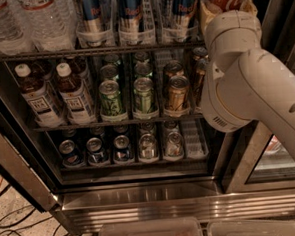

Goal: Pick coke can from top shelf of fridge

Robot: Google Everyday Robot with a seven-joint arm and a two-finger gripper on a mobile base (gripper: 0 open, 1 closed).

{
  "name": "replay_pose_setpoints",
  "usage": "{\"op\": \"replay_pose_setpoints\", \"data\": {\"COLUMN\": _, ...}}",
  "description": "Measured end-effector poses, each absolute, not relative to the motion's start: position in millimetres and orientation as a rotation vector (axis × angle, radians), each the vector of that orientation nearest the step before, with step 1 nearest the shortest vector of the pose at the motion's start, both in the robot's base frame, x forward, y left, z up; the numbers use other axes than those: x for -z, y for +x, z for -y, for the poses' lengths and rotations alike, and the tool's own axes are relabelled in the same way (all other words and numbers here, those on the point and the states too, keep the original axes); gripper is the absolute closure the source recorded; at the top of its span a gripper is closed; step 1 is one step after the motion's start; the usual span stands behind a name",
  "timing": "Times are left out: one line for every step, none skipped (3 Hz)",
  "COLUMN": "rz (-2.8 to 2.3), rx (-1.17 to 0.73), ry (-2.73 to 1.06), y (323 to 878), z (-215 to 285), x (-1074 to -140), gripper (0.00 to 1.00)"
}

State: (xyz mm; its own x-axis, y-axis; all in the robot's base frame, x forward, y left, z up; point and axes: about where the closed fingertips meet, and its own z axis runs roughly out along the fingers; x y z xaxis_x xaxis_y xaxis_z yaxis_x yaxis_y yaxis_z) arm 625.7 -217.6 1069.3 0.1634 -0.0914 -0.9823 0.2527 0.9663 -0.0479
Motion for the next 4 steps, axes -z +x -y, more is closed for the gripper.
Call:
{"op": "replay_pose_setpoints", "data": {"rz": -1.386, "rx": 0.246, "ry": 0.138, "y": 625.7, "z": 217.7, "x": -1069.3, "gripper": 0.77}}
{"op": "replay_pose_setpoints", "data": {"rz": -1.386, "rx": 0.246, "ry": 0.138, "y": 625.7, "z": 217.7, "x": -1069.3, "gripper": 1.00}}
{"op": "replay_pose_setpoints", "data": {"rz": -1.386, "rx": 0.246, "ry": 0.138, "y": 625.7, "z": 217.7, "x": -1069.3, "gripper": 1.00}}
{"op": "replay_pose_setpoints", "data": {"rz": -1.354, "rx": 0.252, "ry": 0.128, "y": 623.7, "z": 214.5, "x": -1074.6, "gripper": 1.00}}
